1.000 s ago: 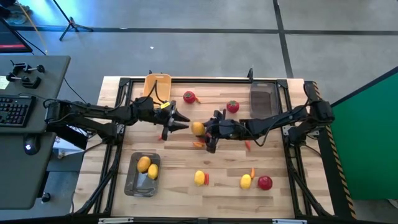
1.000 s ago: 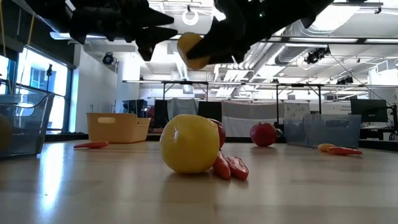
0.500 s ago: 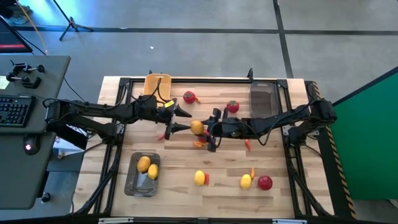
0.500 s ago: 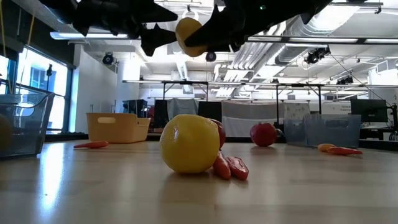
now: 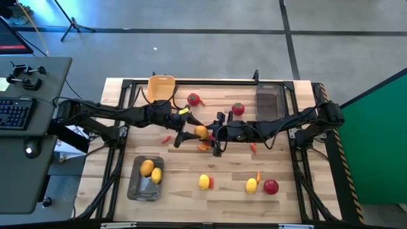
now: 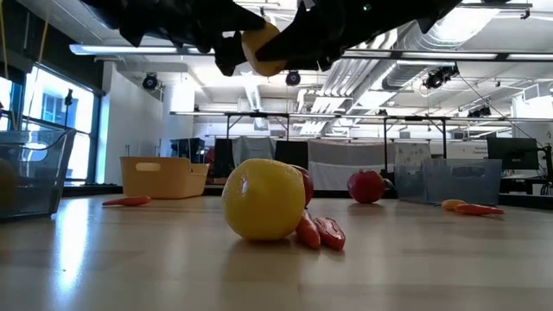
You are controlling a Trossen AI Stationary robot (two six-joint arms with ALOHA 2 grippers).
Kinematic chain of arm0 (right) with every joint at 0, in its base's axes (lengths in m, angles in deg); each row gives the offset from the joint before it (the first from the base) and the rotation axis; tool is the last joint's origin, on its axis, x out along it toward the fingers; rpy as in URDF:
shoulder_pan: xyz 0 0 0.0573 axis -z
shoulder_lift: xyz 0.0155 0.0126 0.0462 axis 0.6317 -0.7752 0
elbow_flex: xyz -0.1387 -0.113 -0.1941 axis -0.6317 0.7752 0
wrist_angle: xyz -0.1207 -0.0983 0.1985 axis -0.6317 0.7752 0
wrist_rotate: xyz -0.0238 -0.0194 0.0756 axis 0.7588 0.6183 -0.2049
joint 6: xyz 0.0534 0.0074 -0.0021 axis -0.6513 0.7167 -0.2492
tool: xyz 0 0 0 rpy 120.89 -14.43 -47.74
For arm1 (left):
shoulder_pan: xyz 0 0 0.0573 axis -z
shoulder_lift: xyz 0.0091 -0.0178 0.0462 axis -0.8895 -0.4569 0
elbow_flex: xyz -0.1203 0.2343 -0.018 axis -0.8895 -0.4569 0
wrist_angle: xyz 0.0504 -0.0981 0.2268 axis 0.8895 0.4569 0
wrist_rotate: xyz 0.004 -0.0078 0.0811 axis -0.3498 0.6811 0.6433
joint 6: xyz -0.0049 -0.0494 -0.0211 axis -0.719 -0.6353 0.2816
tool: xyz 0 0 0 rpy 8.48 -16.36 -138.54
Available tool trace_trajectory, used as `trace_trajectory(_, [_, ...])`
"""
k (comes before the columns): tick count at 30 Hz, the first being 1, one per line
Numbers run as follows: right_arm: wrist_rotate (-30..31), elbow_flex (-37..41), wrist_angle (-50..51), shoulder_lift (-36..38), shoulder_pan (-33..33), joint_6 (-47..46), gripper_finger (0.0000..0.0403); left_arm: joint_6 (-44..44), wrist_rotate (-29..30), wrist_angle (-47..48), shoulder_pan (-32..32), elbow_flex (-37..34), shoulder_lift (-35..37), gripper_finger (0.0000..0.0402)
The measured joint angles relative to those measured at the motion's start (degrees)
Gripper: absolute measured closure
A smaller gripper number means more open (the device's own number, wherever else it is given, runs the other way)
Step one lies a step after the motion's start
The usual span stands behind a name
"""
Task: Sort produce into baskets
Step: Put the lemon into the bottom gray bin
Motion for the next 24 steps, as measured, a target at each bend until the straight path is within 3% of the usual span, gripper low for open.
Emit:
trace_trajectory(7, [0.53,0.09,0.18,0.02,-0.04,-0.11,0.0197,0.91,0.12,0.64,0.41,1.24,-0.82,0.0188])
trace_trajectory(12, [2.16,0.0,1.08,0.04,-0.09,-2.01,0.0159,1.29,0.7,4.17,0.37,3.14,-0.88,0.0228])
trace_trajectory(18, [2.92,-0.07,2.9,0.04,-0.02,-3.33,0.0111,3.95,0.21,7.44,0.41,3.46,1.49,0.0234])
trace_trajectory(24, [4.54,-0.09,8.18,0.02,0.82,-3.6,0.0115,2.39,-2.84,15.88,0.96,3.46,8.39,0.0235])
